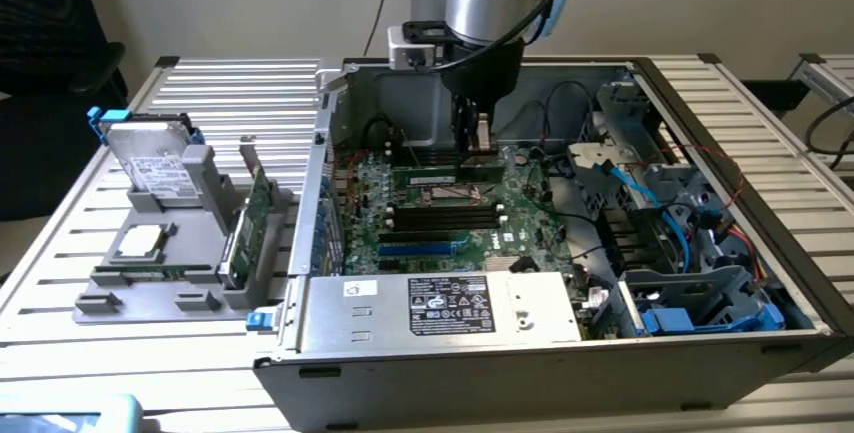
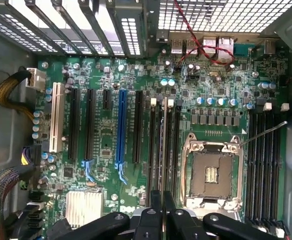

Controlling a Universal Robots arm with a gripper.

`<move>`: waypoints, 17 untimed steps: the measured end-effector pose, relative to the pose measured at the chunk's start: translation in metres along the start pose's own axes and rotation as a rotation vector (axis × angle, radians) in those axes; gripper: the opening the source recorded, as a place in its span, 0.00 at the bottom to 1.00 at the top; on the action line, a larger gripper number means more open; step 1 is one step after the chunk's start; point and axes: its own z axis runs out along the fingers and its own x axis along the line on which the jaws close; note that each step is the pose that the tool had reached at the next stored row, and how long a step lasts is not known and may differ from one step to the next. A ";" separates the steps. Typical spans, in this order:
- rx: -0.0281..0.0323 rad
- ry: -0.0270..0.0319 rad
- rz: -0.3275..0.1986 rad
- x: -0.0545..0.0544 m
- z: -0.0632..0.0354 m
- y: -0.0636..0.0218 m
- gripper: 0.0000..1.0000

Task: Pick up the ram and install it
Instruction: 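Insert the ram into the slot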

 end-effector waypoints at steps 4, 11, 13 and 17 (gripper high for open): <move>0.0000 0.0000 0.000 0.000 0.0066 -0.0002 0.13; 0.0000 0.0000 0.000 0.000 0.0157 -0.0004 0.13; -0.0001 0.0000 0.000 0.000 0.0178 -0.0005 0.13; 0.0000 0.0000 0.000 0.000 0.0219 -0.0006 0.13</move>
